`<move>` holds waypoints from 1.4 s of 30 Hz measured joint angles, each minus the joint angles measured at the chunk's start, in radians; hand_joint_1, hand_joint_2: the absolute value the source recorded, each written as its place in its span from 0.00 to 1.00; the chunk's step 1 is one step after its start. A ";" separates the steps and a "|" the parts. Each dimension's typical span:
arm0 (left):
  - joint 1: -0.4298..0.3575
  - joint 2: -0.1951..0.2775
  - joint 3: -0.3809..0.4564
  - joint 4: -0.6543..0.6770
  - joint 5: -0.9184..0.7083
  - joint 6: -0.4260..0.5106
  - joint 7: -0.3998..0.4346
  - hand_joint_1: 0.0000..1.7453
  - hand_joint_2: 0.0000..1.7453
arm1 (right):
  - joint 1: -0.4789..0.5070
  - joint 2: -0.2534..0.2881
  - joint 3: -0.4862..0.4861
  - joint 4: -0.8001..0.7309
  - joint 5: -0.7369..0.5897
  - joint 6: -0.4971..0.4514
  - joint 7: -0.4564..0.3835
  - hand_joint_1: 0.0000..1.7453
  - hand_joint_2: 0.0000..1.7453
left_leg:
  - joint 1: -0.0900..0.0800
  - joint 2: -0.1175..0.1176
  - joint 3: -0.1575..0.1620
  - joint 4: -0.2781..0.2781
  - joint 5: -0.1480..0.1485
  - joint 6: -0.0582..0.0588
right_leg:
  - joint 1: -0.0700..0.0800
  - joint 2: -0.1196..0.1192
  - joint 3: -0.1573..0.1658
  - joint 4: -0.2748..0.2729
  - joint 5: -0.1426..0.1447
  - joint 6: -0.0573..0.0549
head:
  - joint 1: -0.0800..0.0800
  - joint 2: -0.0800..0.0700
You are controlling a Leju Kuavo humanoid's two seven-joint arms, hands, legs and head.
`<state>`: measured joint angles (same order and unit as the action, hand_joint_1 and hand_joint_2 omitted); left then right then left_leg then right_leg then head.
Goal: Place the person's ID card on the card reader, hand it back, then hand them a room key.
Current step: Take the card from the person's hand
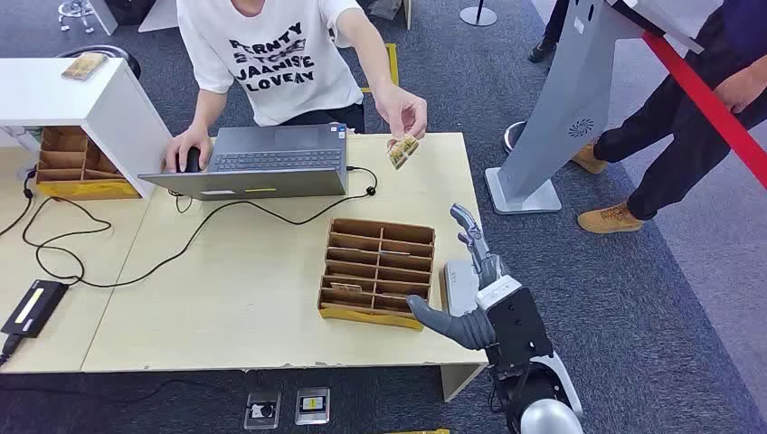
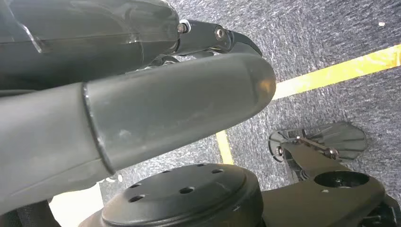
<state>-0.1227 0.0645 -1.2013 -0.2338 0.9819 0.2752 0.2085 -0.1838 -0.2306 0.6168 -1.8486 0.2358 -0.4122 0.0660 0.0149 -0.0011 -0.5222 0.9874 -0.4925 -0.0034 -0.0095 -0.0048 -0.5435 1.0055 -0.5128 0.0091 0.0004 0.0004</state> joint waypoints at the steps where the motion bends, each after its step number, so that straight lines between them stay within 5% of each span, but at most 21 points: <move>1: 0.000 0.000 0.000 0.000 0.000 0.000 0.000 0.00 0.00 | -0.003 0.001 0.001 0.000 0.003 0.001 0.001 0.00 1.00 | 0.000 0.000 0.000 0.000 0.000 0.000 | 0.000 0.000 0.000 0.000 0.000 0.000 | 0.000 0.000; 7: 0.000 0.000 0.000 0.000 -0.007 -0.005 -0.002 0.00 0.00 | -0.031 0.007 0.007 0.000 0.058 0.005 0.015 0.00 1.00 | 0.000 0.000 0.000 0.000 0.000 0.000 | 0.000 0.000 0.000 0.000 0.000 0.000 | 0.000 0.000; 26: -0.001 0.001 0.000 0.000 -0.031 -0.010 -0.010 0.00 0.00 | -0.255 0.040 0.070 0.052 0.557 -0.071 0.107 0.00 1.00 | 0.000 0.000 0.000 0.000 0.000 0.000 | 0.000 0.000 0.000 0.000 0.000 0.000 | 0.000 0.000; 42: -0.001 0.001 -0.001 0.000 -0.043 -0.015 -0.012 0.00 0.00 | -0.407 0.083 0.137 0.250 0.712 -0.132 0.131 0.00 1.00 | 0.000 0.000 -0.001 0.000 0.000 0.000 | 0.000 -0.001 0.000 0.000 0.000 0.000 | 0.000 0.000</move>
<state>-0.1242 0.0656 -1.2020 -0.2335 0.9389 0.2603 0.1961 -0.5908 -0.1473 0.7538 -1.5987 0.9482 -0.5445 0.1971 0.0149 -0.0014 -0.5228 0.9875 -0.4923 -0.0033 -0.0095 -0.0053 -0.5434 1.0057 -0.5128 0.0091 0.0004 0.0004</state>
